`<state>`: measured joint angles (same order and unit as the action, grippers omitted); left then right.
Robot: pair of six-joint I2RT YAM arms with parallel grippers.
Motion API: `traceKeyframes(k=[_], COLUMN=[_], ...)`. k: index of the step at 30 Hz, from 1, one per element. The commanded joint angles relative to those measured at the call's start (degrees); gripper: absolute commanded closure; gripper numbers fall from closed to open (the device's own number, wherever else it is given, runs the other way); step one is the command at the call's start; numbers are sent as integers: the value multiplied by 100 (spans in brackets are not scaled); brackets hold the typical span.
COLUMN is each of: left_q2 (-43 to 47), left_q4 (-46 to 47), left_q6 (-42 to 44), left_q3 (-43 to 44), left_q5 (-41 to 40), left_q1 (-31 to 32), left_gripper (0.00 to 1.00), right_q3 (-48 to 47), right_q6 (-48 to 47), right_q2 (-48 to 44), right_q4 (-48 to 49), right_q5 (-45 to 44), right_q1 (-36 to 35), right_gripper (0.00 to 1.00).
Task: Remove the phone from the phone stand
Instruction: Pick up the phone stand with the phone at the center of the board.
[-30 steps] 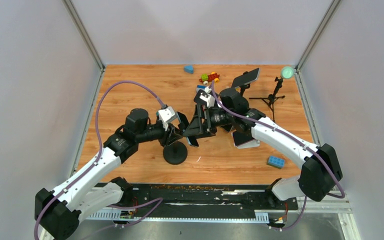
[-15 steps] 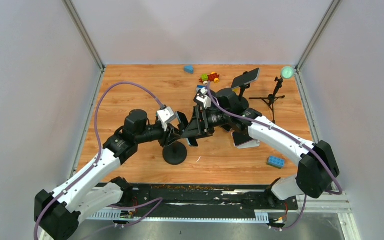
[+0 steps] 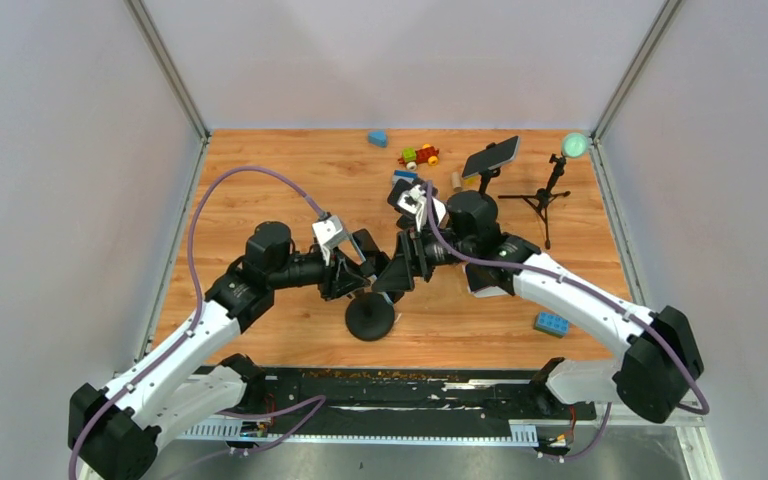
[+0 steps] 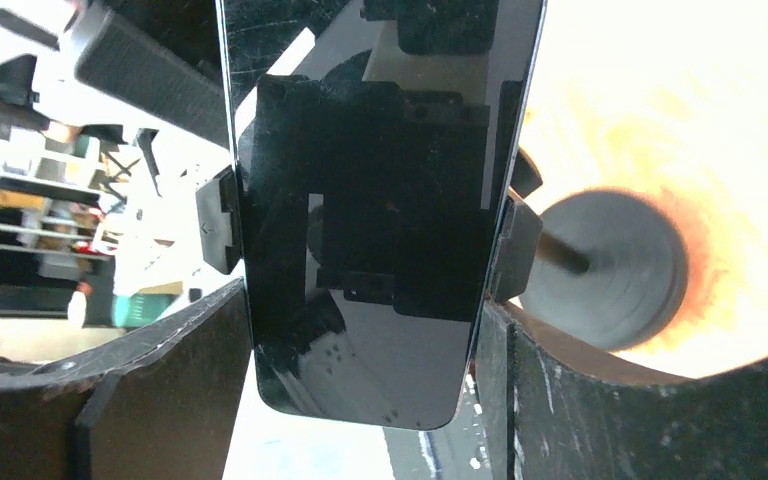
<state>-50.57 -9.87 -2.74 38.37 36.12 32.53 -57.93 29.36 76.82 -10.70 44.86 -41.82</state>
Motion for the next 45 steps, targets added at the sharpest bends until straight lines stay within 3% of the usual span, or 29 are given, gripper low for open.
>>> traceKeyframes(k=[1, 13, 21, 29, 36, 45], left_q2=[337, 539, 578, 551, 548, 673], left_q4=[1693, 2639, 2424, 2206, 1991, 2181], left_q6=[-1228, -2270, -2242, -1997, -1798, -1960], left_q3=[128, 3, 8, 14, -2, -22], left_q5=[1585, 2486, 2613, 2610, 2393, 2251], left_q1=[78, 83, 82, 84, 83, 81], left_gripper=[100, 100, 100, 100, 100, 100], right_q3=[530, 1100, 1226, 1061, 1129, 1465], right_q6=[-1030, -3047, -4353, -4646, -4598, -3935], right_q2=[-781, -1600, -2043, -2128, -2185, -2101], right_q4=[1757, 1788, 1682, 1470, 1465, 2116], right_q5=[-39, -54, 116, 103, -145, -652], right_q1=[-94, -218, -230, -230, -350, -642], right_gripper=[100, 100, 99, 98, 62, 38])
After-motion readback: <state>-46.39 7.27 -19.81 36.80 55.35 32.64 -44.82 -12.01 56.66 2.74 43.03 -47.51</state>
